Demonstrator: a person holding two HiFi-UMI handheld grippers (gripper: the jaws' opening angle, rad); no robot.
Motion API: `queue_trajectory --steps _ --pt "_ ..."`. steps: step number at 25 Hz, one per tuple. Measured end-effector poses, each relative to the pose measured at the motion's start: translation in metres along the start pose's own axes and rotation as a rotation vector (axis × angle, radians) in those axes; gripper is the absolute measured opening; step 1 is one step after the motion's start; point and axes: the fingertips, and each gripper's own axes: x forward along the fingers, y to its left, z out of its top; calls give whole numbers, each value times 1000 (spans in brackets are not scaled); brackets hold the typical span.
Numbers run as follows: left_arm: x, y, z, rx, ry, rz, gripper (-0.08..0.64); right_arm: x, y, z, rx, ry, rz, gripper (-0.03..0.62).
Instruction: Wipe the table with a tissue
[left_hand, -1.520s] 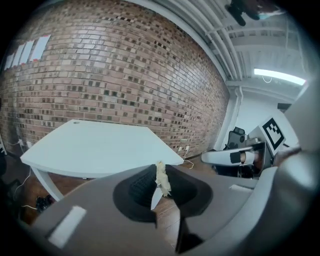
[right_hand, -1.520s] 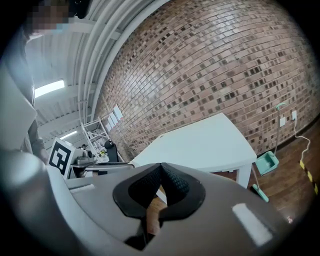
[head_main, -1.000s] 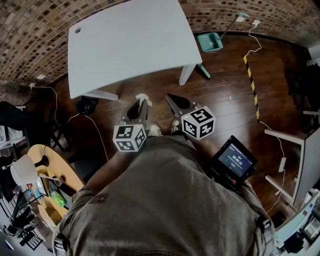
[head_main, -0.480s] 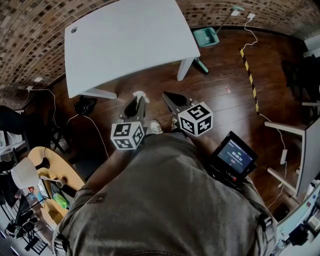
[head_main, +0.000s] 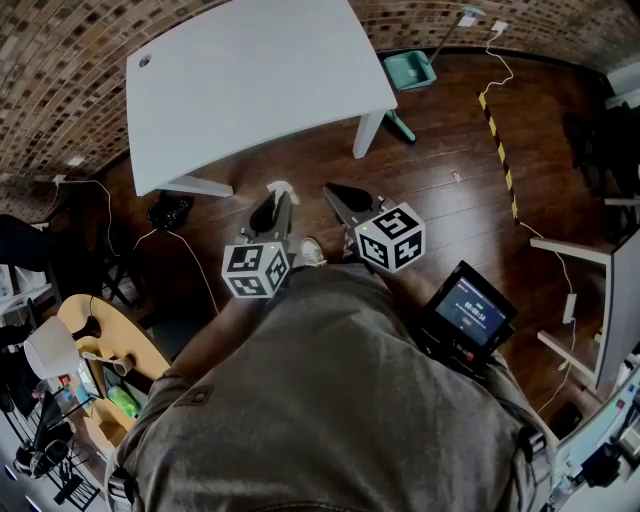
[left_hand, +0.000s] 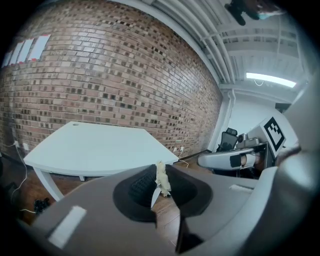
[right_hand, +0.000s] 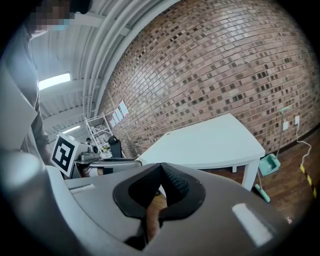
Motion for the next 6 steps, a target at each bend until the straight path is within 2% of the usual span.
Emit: queue_trajectory --steps 6 --pt "0 -4 0 -2 4 1 55 -2 0 0 3 0 4 12"
